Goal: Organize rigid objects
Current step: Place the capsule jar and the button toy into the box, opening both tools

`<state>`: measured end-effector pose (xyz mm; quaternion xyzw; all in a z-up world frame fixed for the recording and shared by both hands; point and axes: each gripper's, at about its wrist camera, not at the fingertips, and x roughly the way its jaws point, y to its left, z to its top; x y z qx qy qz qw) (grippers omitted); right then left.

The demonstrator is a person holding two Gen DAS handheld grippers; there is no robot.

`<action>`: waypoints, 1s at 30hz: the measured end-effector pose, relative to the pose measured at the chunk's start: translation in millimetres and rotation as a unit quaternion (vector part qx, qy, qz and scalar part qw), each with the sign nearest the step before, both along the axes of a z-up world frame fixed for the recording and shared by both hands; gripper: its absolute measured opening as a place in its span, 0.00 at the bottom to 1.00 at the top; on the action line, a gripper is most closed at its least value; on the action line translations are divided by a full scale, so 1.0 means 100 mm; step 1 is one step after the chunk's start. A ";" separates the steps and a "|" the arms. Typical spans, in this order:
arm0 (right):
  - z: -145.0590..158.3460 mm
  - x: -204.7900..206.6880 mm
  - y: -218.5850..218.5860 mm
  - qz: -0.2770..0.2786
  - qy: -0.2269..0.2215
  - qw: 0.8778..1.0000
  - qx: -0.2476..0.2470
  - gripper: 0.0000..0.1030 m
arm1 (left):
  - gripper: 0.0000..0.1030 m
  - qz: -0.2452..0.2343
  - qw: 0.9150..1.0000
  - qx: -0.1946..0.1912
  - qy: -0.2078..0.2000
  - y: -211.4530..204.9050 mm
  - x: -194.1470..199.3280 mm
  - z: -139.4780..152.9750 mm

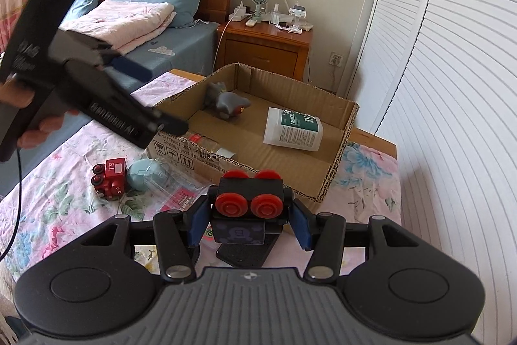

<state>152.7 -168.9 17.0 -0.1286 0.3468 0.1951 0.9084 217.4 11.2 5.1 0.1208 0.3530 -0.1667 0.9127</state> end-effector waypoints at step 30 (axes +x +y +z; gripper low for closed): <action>0.16 0.93 0.21 -0.031 0.048 0.998 -0.008 0.57 | 0.98 0.027 0.999 0.002 -0.028 0.12 -1.06 -0.04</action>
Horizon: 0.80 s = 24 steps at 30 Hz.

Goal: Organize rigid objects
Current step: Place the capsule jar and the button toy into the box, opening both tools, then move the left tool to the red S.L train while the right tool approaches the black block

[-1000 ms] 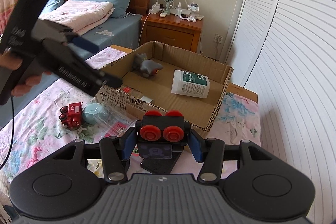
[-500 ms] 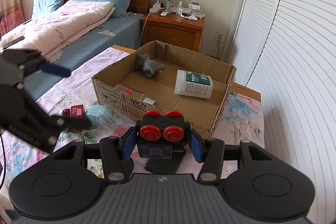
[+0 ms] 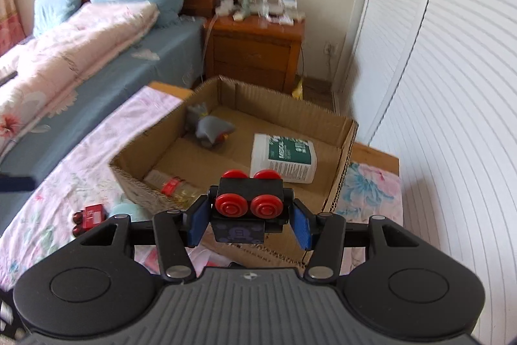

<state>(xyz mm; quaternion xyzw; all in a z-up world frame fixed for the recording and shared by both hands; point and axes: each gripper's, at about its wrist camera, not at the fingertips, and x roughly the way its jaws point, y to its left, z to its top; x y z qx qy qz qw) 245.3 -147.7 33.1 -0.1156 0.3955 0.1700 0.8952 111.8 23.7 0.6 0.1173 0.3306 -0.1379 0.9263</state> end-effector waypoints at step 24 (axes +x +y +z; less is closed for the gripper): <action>-0.18 -0.17 -0.02 -0.056 -0.002 0.998 0.018 1.00 | 0.98 0.003 1.000 -0.004 0.024 0.10 -0.01 -0.14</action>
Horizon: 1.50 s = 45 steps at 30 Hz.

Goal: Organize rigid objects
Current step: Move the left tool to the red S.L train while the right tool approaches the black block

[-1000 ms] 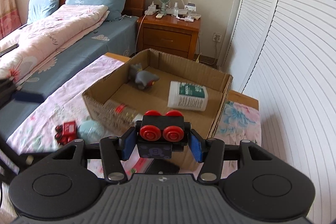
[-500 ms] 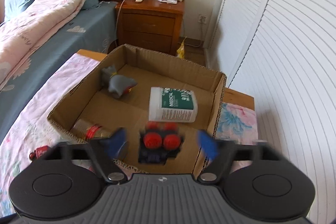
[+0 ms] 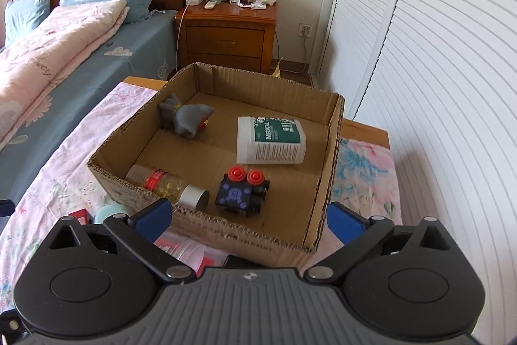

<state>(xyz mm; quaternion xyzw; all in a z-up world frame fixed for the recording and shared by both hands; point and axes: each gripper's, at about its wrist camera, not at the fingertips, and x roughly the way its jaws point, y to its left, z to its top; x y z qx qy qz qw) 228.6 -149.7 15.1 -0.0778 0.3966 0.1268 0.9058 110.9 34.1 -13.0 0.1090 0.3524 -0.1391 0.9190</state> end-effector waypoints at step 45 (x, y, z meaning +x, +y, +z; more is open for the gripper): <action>-1.15 -0.49 -0.36 -0.097 0.037 0.995 -0.013 1.00 | 0.98 0.027 0.997 -0.010 0.073 0.34 0.53 -0.72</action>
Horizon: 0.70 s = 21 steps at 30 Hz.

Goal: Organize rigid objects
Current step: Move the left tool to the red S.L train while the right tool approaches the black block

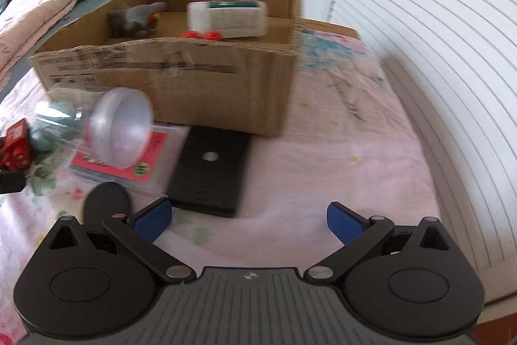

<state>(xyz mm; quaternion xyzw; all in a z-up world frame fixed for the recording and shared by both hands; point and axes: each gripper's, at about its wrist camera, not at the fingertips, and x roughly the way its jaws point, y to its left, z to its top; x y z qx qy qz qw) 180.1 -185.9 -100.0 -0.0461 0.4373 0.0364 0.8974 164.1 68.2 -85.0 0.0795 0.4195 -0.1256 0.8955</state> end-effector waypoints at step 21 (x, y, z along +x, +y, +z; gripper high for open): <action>-0.02 0.01 0.12 0.012 -0.008 1.000 0.013 1.00 | 0.67 -0.046 0.999 -0.002 -0.014 0.02 0.04 -0.05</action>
